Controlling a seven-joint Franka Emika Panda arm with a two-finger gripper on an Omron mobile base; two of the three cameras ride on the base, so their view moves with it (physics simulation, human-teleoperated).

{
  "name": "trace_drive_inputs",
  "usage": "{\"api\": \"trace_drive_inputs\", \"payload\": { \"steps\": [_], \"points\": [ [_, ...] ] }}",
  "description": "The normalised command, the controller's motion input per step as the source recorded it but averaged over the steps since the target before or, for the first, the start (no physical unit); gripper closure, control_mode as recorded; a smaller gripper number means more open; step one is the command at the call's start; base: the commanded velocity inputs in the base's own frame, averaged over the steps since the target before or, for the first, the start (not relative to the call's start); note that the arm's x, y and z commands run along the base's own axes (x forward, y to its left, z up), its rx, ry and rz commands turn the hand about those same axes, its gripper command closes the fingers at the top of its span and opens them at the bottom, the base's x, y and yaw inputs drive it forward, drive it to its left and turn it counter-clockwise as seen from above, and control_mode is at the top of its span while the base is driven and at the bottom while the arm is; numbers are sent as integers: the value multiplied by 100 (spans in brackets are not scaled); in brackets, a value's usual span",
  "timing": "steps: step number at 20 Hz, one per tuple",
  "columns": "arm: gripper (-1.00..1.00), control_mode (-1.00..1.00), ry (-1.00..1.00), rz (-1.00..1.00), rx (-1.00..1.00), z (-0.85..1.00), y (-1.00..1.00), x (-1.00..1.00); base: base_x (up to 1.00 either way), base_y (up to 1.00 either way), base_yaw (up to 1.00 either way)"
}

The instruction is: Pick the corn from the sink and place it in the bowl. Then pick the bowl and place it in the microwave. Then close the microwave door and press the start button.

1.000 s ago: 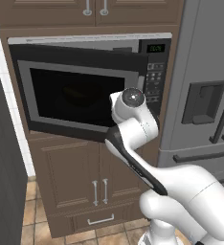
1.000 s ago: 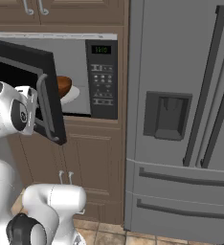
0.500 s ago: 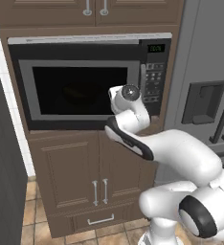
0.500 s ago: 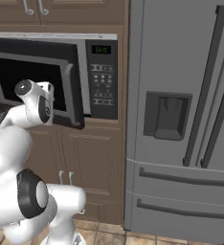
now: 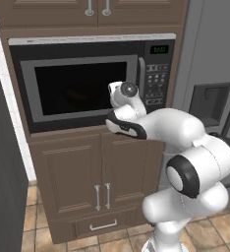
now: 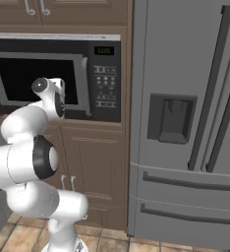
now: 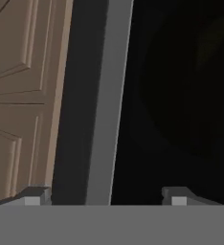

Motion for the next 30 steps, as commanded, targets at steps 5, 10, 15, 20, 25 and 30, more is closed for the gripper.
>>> {"api": "trace_drive_inputs", "payload": {
  "steps": [5, 10, 15, 20, 25, 30],
  "points": [
    [-100, -100, 0, 0, 0, -31, -1, 88, 0, 0, 0],
    [-100, -100, -3, 1, -1, 0, -6, -43, 0, 0, 0],
    [-100, -100, -1, 1, 10, 35, -49, -100, 0, 0, 0],
    [-100, -100, 1, 11, 12, 26, -89, -99, 0, 0, 0],
    [-100, -100, -19, 7, 2, 0, -100, -43, 0, 0, 0],
    [-100, -100, -8, 0, 11, 1, -100, 0, 0, 0, 0]
  ]
}}
